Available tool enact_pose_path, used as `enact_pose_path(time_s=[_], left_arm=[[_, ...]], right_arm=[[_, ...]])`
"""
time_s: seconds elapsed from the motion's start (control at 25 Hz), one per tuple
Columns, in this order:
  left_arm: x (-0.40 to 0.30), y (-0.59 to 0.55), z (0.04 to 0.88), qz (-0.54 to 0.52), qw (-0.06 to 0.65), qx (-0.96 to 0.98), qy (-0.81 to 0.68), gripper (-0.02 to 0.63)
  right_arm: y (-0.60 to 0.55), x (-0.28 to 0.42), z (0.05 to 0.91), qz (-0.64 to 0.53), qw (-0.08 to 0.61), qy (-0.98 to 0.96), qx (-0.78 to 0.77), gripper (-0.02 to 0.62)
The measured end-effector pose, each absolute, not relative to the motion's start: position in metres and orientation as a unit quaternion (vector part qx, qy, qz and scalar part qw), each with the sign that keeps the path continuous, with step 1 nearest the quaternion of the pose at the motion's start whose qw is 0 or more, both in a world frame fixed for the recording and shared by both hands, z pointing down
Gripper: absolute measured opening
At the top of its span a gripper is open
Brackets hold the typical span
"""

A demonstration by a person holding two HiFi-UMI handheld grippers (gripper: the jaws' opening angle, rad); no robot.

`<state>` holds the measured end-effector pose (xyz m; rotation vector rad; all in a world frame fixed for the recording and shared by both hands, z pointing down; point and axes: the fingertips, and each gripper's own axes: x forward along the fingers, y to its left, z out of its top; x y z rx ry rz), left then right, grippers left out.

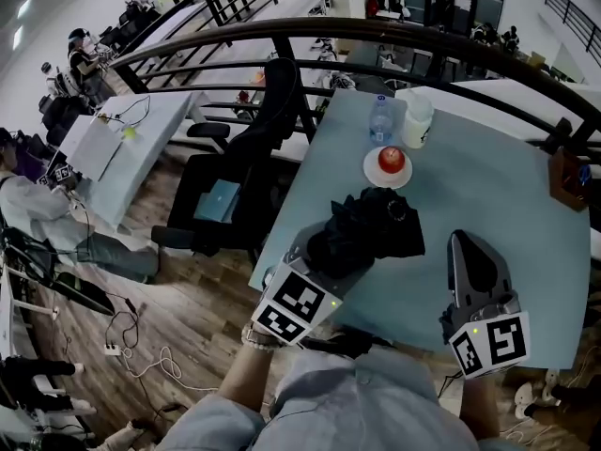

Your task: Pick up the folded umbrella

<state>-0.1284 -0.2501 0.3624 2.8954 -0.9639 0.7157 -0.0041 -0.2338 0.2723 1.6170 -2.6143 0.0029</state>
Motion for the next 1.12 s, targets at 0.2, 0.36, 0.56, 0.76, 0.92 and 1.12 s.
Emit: enact_pose_path(time_s=[0.2, 0.36, 0.56, 0.76, 0.92, 1.12], left_arm=[[-0.128, -0.24, 0.339, 0.182, 0.004, 0.933, -0.309, 0.29], [-0.13, -0.232, 0.327, 0.149, 0.007, 0.942, -0.302, 0.29], [-0.128, -0.228, 0.319, 0.131, 0.011, 0.946, -0.296, 0.29], [-0.128, -0.225, 0.316, 0.13, 0.014, 0.948, -0.289, 0.29], [-0.129, -0.225, 0.316, 0.132, 0.013, 0.949, -0.285, 0.29], [-0.129, -0.224, 0.315, 0.132, 0.014, 0.95, -0.281, 0.29]], right_arm=[[-0.235, -0.007, 0.27, -0.004, 0.029, -0.851, 0.524, 0.0], [-0.235, -0.013, 0.268, -0.009, 0.026, -0.853, 0.522, 0.0], [-0.236, -0.014, 0.265, -0.011, 0.025, -0.852, 0.523, 0.0], [-0.235, -0.015, 0.265, -0.012, 0.03, -0.851, 0.524, 0.0], [-0.234, -0.017, 0.264, -0.014, 0.032, -0.85, 0.525, 0.0], [-0.231, -0.017, 0.264, -0.013, 0.037, -0.848, 0.529, 0.0]])
